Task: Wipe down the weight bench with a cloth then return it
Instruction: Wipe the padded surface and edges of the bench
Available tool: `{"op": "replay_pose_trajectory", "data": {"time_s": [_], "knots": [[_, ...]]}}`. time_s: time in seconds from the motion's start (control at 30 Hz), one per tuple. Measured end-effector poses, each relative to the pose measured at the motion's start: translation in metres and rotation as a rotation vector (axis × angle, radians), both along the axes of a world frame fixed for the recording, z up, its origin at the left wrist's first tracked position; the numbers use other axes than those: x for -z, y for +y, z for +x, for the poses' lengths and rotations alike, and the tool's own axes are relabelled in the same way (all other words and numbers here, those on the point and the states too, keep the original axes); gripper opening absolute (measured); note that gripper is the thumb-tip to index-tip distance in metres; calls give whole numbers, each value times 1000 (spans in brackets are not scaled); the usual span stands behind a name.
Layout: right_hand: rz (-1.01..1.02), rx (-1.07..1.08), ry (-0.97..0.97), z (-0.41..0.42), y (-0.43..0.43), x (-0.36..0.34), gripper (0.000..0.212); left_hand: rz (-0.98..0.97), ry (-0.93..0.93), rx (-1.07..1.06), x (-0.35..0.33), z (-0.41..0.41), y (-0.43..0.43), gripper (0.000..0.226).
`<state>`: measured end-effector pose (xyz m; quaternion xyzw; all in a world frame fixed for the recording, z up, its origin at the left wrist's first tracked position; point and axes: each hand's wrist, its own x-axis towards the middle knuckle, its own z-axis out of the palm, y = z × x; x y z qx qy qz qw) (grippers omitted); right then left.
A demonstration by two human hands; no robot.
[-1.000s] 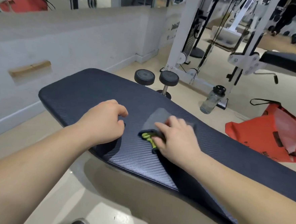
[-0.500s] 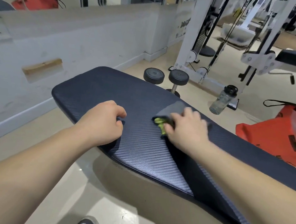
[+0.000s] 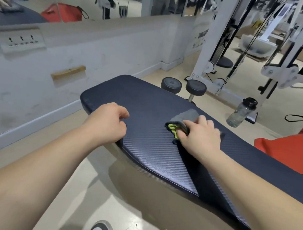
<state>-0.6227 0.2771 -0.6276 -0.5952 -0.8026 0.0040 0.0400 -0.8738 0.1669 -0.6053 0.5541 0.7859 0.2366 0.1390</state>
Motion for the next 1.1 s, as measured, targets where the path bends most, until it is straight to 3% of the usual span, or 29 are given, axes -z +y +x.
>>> {"op": "replay_pose_trajectory", "data": {"time_s": [0.27, 0.4, 0.6, 0.7, 0.8, 0.97, 1.1], "knots": [[69, -584, 1, -101, -85, 2, 44, 68, -74, -184, -2, -41, -15, 44], [-16, -486, 11, -110, -28, -5, 43, 114, -114, -238, 4, -51, -16, 44], [23, 15, -28, -63, 64, 5, 48, 110, -108, -171, 23, -46, -13, 37], [37, 116, -32, -54, 66, 8, 49, 110, -99, -153, 30, -49, -14, 35], [43, 85, -15, -71, 34, 7, 46, 114, -109, -174, 34, -55, -14, 34], [39, -303, -6, -130, -33, 3, 45, 176, -238, -320, 30, -66, -16, 47], [46, -487, 5, -185, -27, 4, 45, 211, -277, -464, 27, -80, -22, 49]]}}
